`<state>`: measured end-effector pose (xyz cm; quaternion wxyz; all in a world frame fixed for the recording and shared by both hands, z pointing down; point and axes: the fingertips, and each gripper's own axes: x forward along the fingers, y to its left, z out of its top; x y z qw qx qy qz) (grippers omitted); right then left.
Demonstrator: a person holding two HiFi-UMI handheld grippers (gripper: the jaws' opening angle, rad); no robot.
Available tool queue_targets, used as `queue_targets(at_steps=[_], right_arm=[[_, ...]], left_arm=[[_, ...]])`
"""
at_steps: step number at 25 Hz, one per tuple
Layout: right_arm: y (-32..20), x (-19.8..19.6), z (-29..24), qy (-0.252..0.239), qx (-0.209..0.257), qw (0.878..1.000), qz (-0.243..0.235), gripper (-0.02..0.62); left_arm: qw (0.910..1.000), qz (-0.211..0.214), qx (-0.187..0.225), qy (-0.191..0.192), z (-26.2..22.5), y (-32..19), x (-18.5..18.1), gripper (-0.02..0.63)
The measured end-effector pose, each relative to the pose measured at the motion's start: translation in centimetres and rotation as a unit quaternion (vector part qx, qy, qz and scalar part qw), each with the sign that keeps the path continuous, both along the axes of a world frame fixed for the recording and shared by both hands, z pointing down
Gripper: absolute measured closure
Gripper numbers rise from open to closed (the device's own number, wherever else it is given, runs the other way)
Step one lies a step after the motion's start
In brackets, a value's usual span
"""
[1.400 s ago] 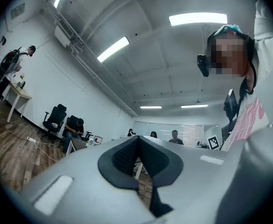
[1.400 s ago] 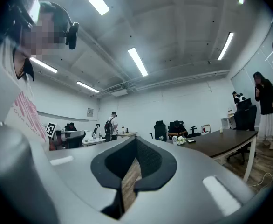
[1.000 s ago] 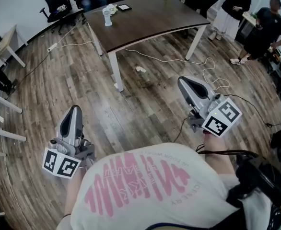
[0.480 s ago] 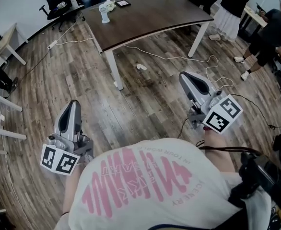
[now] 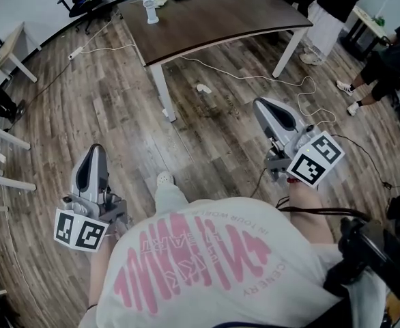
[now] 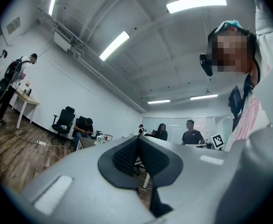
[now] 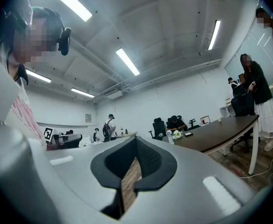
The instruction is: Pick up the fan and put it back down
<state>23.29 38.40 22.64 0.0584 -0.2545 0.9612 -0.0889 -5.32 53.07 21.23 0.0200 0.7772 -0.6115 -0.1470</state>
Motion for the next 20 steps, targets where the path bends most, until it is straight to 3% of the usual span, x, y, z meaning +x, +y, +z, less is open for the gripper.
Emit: queue_targets(at_steps=[9,20], right_arm=[[-2.7,-2.1,1.0,0.007,-0.025,0.999,0.027,0.589],[-8.3,-8.3,1.8,0.025,-0.051,0.998,0.03,0.589]], left_arm=[[0.999,0.038,-0.017,0.014,1.4,-4.8,-2.9,0.589],[0.9979,0.054,-0.02,0.03,1.4,-11.7,-8.3,0.589]])
